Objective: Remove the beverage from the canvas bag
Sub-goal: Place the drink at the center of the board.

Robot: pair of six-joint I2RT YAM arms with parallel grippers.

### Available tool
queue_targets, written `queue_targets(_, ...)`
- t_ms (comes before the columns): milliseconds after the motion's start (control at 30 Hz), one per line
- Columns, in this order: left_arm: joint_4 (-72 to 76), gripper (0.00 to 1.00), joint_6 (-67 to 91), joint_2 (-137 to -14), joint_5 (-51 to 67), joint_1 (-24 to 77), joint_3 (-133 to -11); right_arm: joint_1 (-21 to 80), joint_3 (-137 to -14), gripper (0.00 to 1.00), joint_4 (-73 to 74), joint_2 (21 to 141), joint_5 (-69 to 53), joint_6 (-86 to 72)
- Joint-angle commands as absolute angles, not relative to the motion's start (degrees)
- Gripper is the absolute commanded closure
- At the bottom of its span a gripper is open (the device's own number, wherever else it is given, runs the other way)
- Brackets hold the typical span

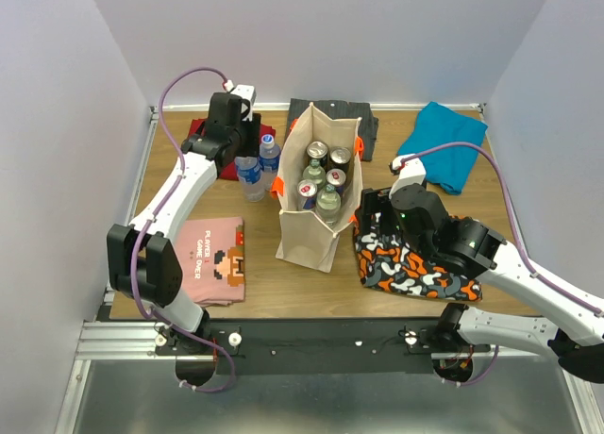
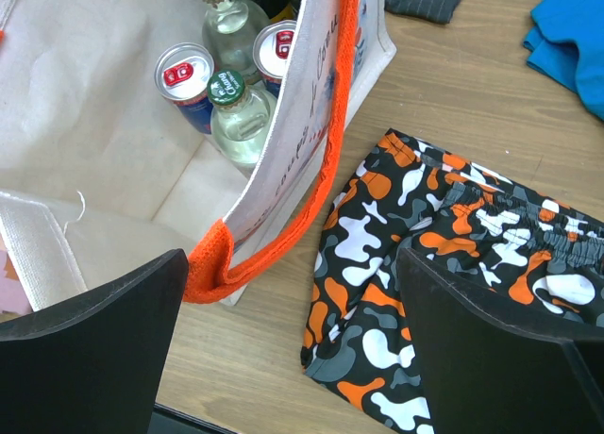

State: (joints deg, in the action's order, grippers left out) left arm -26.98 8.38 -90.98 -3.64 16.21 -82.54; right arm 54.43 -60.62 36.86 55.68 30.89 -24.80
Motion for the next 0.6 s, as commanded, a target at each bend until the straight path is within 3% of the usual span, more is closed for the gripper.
queue_targets(0,-24.9,0.32,8.3,-89.2,-4.3,15.9,-84.0,54.8,-59.9,0.00,36.8,55.8,33.3,-24.0)
queue_targets(100,-25.2,0.25,8.6,-88.2,-4.4,15.9,-84.2,54.8,-60.0,0.00,36.8,55.6,33.3,-24.1)
queue_targets(200,-25.7,0.01,9.4,-86.8,-4.8,15.9,-84.2,54.8,-59.9,0.00,36.9,55.5,33.6,-24.3)
queue_targets(567,-32.6,0.01,9.2,-78.4,-0.8,16.3,-86.5,54.8,-59.9,0.00,38.1,55.2,33.1,-25.6)
